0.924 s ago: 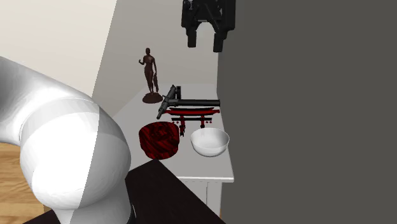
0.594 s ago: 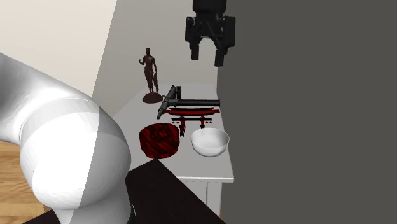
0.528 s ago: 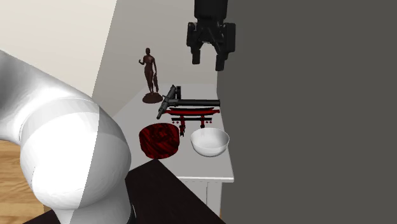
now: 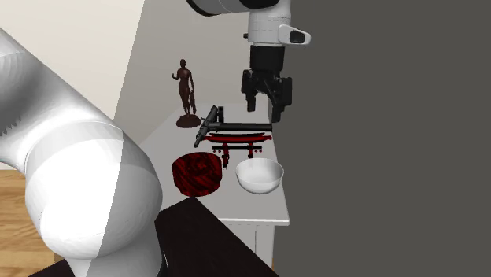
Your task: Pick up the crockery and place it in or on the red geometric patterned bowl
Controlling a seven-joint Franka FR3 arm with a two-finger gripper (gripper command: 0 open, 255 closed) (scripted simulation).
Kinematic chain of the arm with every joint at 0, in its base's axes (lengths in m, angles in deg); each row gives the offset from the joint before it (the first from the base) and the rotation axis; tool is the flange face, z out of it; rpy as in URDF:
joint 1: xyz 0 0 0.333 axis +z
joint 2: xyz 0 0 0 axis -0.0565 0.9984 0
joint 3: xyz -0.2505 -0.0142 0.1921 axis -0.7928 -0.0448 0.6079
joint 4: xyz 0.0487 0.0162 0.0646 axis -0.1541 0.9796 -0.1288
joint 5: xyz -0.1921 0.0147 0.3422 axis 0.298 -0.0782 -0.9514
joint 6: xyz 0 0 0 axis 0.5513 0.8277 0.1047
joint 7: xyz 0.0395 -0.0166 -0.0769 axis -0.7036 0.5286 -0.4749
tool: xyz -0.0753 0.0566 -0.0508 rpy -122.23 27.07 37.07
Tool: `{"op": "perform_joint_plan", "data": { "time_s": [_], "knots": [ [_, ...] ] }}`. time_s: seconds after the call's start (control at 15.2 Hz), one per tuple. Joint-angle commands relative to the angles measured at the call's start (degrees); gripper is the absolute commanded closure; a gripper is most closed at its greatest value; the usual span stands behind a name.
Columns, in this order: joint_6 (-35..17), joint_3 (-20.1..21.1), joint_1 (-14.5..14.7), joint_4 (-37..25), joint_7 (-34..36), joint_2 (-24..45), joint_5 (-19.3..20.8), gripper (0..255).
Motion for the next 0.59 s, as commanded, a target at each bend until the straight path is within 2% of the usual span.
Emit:
{"op": "perform_joint_plan", "data": {
  "time_s": [0.0,0.53],
  "knots": [
    [-4.3,1.0,0.0,0.7,1.1,3.4,-0.2,0],
    [-20.4,4.4,-0.7,-0.3,6.2,20.5,1.7,0]
  ]
}}
